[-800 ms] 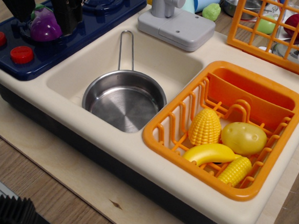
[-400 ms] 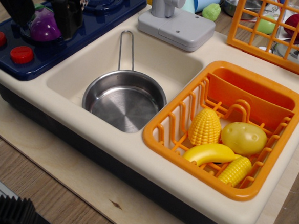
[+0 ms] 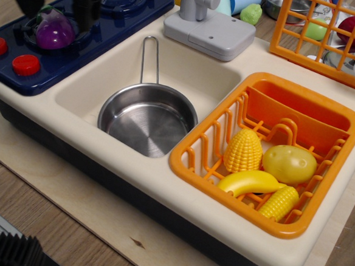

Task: Put eggplant into pan

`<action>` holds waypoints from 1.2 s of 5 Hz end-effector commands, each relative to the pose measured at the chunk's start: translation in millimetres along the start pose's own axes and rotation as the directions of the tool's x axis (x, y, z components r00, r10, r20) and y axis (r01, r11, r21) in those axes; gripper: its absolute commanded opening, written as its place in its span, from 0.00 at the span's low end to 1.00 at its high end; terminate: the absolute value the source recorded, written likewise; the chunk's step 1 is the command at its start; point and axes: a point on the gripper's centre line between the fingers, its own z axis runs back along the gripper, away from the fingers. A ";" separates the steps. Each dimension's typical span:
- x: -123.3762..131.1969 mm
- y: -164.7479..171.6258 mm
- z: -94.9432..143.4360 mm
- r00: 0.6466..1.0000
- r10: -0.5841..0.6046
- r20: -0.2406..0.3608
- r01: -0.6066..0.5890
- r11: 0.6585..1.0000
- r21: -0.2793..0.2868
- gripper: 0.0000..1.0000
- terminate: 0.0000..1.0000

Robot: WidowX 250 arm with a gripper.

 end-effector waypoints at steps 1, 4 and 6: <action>7.9 7.5 1.8 0.998 0.020 0.056 -0.022 0.998 0.050 1.00 0.00; 14.3 20.2 -22.4 0.996 0.037 0.083 -0.039 0.999 0.021 1.00 0.00; 13.6 20.2 -31.2 0.994 0.095 0.058 -0.095 0.995 0.006 0.00 0.00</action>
